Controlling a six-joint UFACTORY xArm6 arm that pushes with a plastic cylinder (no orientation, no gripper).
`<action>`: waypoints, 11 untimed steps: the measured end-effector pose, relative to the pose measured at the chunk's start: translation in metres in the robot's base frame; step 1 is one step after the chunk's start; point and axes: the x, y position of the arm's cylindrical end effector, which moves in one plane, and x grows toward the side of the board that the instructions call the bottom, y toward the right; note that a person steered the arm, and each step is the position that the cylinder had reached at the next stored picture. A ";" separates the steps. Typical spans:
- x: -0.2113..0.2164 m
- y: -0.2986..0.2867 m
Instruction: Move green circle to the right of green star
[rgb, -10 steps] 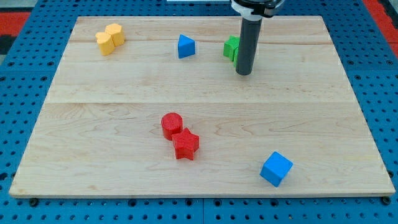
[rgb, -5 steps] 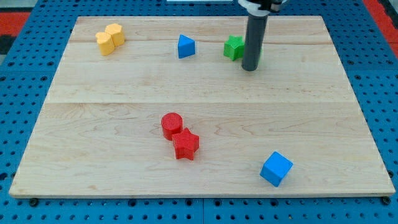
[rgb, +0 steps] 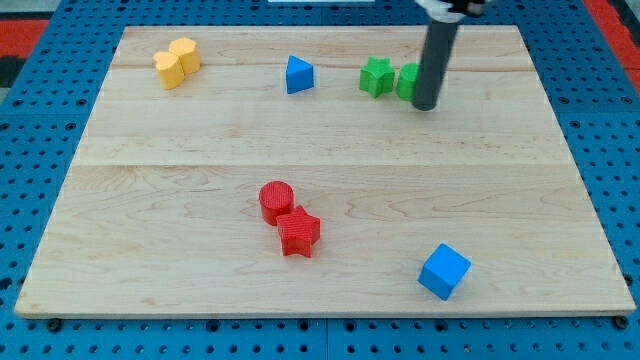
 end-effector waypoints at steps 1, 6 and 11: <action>-0.010 -0.035; -0.028 0.007; 0.021 0.054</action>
